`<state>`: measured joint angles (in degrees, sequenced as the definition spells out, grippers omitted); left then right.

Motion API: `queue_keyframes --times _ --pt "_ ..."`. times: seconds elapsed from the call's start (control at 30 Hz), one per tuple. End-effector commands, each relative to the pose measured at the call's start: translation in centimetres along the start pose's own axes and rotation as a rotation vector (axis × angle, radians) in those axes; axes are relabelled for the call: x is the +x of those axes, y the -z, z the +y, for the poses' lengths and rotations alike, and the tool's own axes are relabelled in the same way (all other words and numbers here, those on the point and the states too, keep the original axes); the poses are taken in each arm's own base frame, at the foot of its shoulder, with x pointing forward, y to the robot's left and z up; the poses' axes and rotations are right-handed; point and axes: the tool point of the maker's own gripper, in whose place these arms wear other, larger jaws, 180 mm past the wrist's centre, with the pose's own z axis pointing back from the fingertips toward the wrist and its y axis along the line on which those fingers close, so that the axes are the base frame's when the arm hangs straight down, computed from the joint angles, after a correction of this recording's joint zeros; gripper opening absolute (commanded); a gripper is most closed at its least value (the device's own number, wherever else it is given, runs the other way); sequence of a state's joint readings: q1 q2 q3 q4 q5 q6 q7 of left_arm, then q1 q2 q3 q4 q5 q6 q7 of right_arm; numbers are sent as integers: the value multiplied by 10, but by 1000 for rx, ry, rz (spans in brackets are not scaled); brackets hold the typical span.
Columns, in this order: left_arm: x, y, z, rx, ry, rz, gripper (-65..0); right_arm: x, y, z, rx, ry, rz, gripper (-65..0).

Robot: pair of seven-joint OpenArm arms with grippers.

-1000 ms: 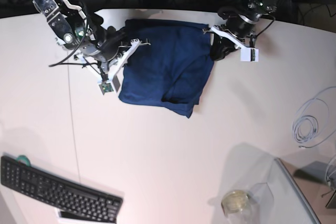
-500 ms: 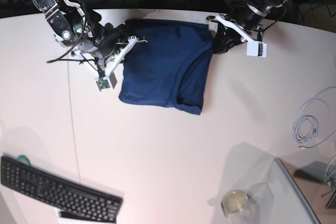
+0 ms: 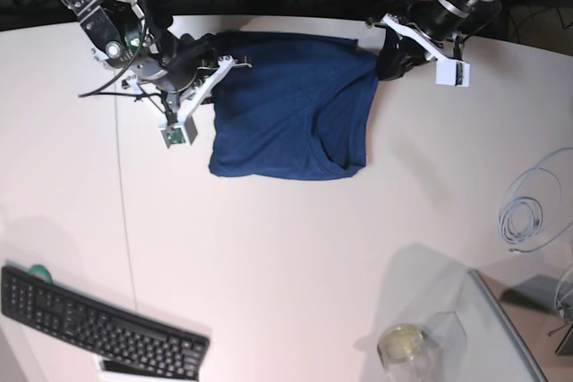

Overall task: Layout the t-shirt on the table in an organized manner, then fold the t-shirt properly
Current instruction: 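Straighten the collar edge of the folded shirt with both grippers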

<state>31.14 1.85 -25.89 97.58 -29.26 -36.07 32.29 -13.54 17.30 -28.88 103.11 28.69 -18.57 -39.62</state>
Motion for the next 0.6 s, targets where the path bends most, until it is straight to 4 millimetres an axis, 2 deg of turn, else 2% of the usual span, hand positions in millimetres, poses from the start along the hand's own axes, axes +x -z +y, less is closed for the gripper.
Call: queue_keyframes --times 0.0,0.13,0.43,0.57 --pt "8 0 -1 -10 -1 -33 -650 11 -4 3 13 -10 -41 -636" --pt "-9 8 7 -4 -48 3 -650 11 -4 3 14 -10 -43 -636" --pt "-13 20 13 -6 -76 14 -650 15 -4 5 19 -8 -53 -636" --pt "-17 24 16 20 -7 60 -650 15 -6 8 26 -11 -53 -632"
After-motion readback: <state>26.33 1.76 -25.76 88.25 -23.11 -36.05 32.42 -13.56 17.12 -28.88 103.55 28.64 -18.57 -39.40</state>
